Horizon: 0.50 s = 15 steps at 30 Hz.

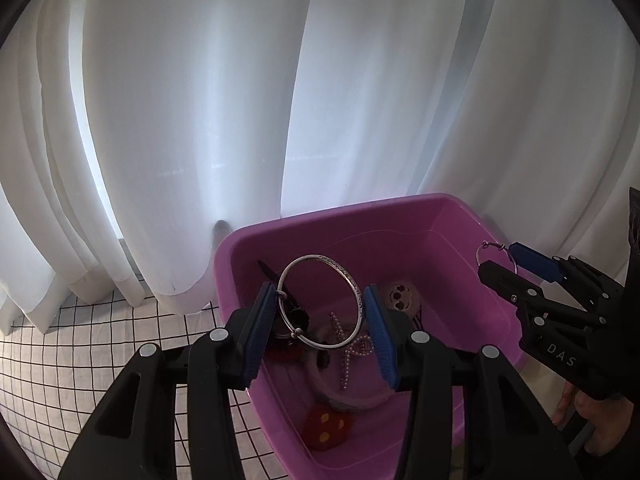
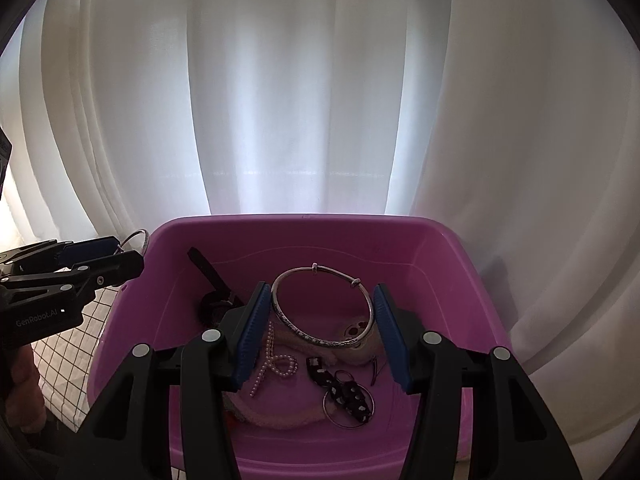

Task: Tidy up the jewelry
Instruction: 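Lift and carry the bangle with the left gripper over the tub while the right carries the hoop, then open both grippers to drop the bangle and hoop into the tub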

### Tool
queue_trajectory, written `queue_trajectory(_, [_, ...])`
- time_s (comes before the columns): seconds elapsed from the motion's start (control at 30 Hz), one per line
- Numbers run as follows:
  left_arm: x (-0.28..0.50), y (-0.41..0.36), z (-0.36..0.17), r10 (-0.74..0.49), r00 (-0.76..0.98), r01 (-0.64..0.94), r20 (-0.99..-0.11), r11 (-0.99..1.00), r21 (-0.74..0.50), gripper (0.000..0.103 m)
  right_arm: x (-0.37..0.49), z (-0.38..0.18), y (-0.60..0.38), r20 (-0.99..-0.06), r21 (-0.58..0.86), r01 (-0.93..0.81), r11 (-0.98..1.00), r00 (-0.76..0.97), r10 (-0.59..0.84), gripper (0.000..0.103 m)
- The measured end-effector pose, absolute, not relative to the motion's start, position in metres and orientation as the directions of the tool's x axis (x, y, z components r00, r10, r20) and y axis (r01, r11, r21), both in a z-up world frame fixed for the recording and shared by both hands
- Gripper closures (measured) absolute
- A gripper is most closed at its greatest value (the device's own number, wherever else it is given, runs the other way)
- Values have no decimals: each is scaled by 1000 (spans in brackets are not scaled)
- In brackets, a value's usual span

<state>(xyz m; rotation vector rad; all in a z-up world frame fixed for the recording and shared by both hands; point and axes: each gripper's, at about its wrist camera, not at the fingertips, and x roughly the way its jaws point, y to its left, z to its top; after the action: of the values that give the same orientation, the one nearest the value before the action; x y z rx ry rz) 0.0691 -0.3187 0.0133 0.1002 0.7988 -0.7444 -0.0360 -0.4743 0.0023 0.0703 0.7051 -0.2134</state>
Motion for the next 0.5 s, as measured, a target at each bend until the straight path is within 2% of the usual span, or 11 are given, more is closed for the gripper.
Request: queue_trajectory(0.5, [75,-376,-32,-370,387,504,-844,852,-143,58,13,-64,-543,-815,93,206,974,578,-45,52])
